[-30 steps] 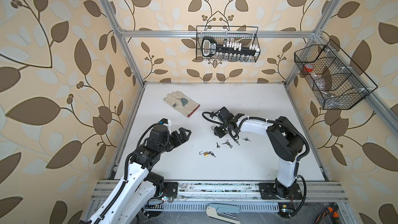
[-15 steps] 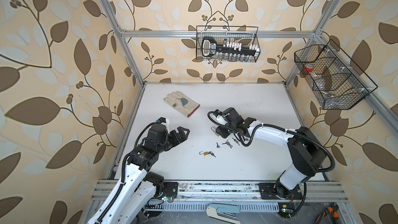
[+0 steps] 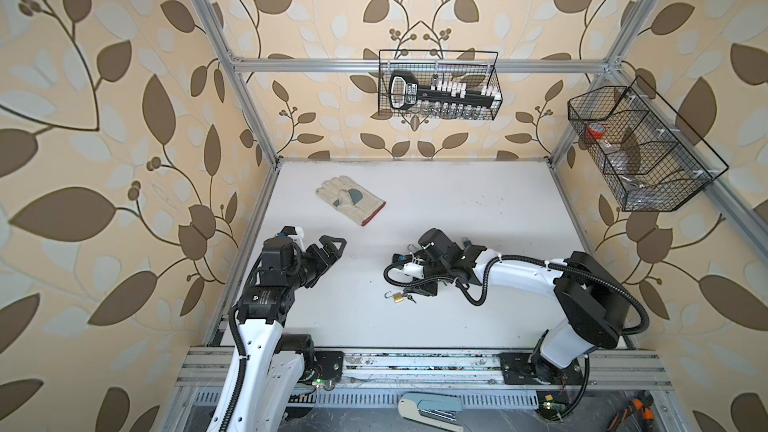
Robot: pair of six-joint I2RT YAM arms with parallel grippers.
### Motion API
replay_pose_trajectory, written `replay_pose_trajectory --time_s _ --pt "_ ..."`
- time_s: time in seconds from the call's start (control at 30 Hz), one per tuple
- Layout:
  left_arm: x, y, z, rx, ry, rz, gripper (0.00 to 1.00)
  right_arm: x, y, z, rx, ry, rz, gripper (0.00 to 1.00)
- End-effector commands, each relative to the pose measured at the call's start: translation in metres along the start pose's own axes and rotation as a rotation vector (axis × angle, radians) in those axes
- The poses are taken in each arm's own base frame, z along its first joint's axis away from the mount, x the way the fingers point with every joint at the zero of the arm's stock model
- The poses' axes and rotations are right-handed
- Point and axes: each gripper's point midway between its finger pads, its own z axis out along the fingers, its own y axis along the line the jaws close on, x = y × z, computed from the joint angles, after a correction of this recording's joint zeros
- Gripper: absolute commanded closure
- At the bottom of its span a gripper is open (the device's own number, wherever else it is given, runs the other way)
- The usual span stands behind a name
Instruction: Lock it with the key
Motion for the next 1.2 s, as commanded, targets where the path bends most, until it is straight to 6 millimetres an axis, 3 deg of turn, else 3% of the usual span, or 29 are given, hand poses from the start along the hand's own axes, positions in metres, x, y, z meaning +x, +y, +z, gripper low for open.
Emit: replay_pose_trajectory --time_s 0.0,0.33,0.73,1.17 --pt "0.002 -0.011 -0.006 0.068 0.033 0.015 0.01 -0.004 0.02 0.012 -0.122 -0.011 -0.108 0.48" --pt "-0.004 -0.006 -0.012 0.082 0.025 -0.014 0.01 0.005 0.023 0.032 -0.172 0.047 -0.172 0.47" --pt "-0.003 -0.007 -0.014 0.085 0.027 0.0 0.01 0.016 0.027 0.051 -0.251 0.129 -0.13 0.51" --pt "-0.003 -0.008 -0.013 0.086 0.029 0.001 0.01 0.03 0.032 0.055 -0.24 0.175 -0.129 0.68"
